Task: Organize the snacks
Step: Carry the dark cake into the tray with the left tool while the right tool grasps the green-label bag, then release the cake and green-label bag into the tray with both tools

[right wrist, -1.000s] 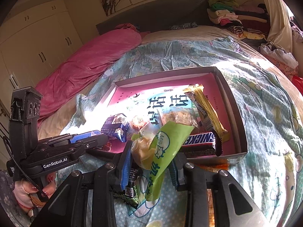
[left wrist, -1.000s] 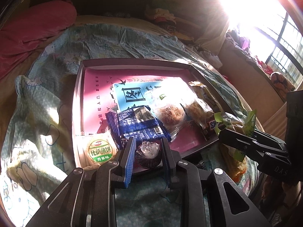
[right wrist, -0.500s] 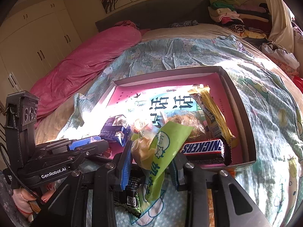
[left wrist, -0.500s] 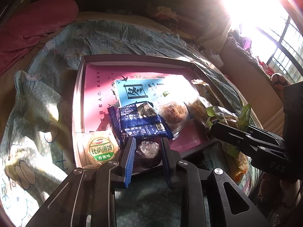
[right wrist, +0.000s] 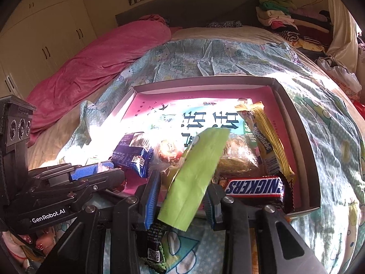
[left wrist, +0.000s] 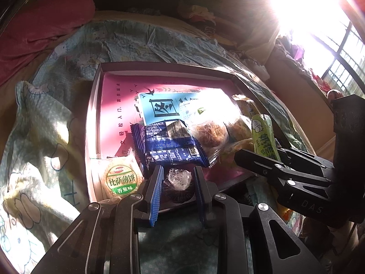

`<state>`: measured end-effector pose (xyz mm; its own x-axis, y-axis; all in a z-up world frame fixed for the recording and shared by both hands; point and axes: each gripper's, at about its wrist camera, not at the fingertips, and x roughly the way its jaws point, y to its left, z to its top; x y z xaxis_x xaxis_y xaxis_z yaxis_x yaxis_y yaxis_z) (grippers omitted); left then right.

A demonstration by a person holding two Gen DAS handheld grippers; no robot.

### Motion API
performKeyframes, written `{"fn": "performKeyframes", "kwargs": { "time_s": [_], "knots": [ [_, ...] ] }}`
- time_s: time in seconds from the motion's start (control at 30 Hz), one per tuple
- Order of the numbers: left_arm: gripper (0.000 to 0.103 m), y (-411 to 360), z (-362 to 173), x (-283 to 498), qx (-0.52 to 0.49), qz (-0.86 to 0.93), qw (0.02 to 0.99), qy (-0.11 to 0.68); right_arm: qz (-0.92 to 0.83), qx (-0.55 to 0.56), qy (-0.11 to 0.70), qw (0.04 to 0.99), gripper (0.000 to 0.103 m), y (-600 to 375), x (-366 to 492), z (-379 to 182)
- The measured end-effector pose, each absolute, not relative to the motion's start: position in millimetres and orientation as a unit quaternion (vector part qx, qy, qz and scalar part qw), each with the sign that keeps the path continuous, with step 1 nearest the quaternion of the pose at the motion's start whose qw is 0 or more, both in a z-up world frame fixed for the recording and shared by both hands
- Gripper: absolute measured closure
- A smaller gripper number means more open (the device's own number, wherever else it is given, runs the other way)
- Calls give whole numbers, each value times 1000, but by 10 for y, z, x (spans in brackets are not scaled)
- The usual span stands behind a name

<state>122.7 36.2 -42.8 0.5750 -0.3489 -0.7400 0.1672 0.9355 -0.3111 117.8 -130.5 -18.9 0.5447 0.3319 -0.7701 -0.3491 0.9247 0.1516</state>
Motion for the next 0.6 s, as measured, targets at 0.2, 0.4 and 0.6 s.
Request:
{"fn": "performKeyframes", "kwargs": {
  "time_s": [0.2,0.4,0.6],
  "knots": [
    [75,354,-425,1224,-102,-145,882,437,176,1,430,885,62,-1449,1149,-140],
    [59,350,-404,1210,-101,-145,884,432,156,1,423,893,56,-1573,1110,-80],
    [56,341,-367,1172,-97,-148,887,426,146,7,414,898,55,-1703,1043,2]
  ]
}}
